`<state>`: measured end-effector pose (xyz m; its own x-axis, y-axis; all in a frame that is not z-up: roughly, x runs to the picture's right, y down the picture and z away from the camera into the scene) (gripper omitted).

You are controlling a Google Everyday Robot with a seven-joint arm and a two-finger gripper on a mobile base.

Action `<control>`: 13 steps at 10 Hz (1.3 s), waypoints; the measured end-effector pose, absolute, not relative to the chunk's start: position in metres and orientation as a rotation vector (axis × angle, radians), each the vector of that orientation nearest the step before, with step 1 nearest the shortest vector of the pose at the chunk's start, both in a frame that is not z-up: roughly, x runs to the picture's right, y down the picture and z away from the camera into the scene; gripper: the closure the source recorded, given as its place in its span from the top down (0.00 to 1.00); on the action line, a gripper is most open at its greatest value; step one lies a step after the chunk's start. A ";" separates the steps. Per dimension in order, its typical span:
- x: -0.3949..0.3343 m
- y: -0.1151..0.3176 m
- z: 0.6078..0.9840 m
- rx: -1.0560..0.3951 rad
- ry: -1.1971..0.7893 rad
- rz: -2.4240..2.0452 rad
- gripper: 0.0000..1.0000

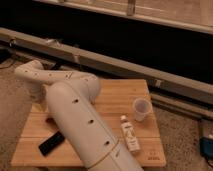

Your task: Drag the pepper across the table

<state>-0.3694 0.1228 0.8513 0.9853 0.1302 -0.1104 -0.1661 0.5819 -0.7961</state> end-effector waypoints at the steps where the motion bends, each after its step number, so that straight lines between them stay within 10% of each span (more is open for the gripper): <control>1: -0.363 0.125 0.843 -0.927 0.037 0.166 0.41; 5: -0.340 0.147 0.819 -0.920 0.029 0.151 0.78; 13: -0.327 0.178 0.807 -0.913 0.007 0.139 0.80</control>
<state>-0.3269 0.1780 0.8070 0.9910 0.1169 -0.0653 -0.1230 0.6029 -0.7883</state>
